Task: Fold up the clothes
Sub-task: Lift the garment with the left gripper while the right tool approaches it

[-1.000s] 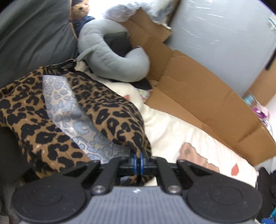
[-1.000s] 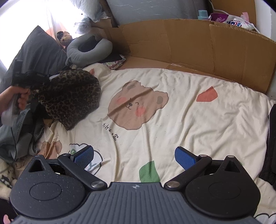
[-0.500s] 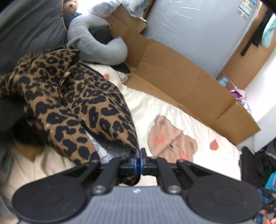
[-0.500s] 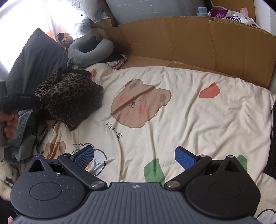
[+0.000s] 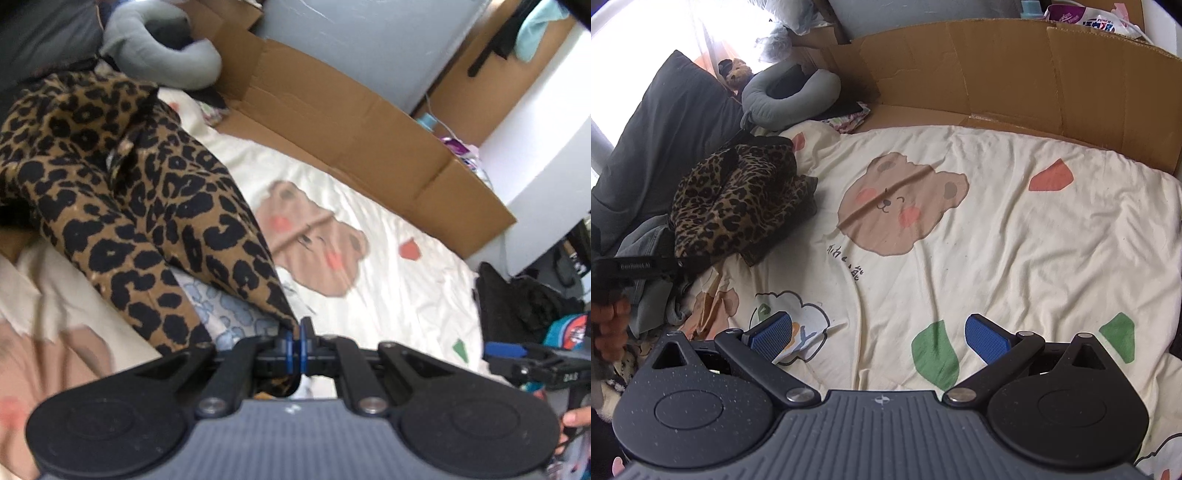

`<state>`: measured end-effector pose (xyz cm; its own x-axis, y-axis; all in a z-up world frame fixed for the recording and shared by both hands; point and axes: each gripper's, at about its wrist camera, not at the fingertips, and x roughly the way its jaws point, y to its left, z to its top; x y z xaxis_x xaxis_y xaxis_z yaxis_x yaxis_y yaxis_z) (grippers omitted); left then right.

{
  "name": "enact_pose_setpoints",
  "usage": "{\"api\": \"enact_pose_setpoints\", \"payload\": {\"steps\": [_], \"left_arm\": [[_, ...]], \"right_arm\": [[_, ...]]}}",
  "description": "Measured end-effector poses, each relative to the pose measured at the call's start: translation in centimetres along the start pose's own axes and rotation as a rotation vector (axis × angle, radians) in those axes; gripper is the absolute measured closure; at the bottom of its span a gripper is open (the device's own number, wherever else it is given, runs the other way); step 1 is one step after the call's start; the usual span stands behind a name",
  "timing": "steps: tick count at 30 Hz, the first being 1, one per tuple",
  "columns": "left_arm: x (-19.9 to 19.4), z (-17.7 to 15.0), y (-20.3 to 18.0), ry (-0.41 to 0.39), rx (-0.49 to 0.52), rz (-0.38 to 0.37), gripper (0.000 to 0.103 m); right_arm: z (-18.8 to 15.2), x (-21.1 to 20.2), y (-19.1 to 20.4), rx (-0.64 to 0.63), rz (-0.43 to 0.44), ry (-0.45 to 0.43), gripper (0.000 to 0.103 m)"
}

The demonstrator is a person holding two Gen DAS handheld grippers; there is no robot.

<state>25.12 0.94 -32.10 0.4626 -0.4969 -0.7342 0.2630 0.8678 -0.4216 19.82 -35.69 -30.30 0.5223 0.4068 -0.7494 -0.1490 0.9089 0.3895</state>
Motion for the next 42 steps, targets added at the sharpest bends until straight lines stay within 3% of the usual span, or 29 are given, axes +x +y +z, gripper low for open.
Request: {"api": "enact_pose_setpoints", "payload": {"steps": [15,17,20,25,30,34,42], "left_arm": [[4.9,-6.4,-4.8,0.194,0.106,-0.124,0.099],[5.8,-7.0,-5.3,0.240,0.130,-0.141,0.097],[6.1,-7.6,-5.5,0.290,0.150,-0.126,0.085],[5.5,-7.1,-4.8,0.244,0.141,-0.091,0.063],[5.9,-6.5,-3.2,0.225,0.071,-0.019,0.062],[6.7,-6.2,-1.8,0.195,0.016,0.026,0.053],[8.4,-5.7,0.9,0.175,-0.087,0.100,0.048]], "right_arm": [[-1.7,0.9,0.8,0.000,0.019,0.043,0.000],[-1.9,0.9,0.8,0.001,0.017,0.049,0.000],[-2.2,1.0,0.7,0.001,0.014,0.057,0.000],[-2.6,1.0,0.5,-0.002,0.009,0.068,0.000],[-2.8,1.2,0.6,-0.005,0.008,0.077,0.000],[-2.9,1.2,0.9,-0.013,0.007,0.082,0.000],[-3.1,1.4,1.2,-0.020,0.010,0.085,0.000]]}}
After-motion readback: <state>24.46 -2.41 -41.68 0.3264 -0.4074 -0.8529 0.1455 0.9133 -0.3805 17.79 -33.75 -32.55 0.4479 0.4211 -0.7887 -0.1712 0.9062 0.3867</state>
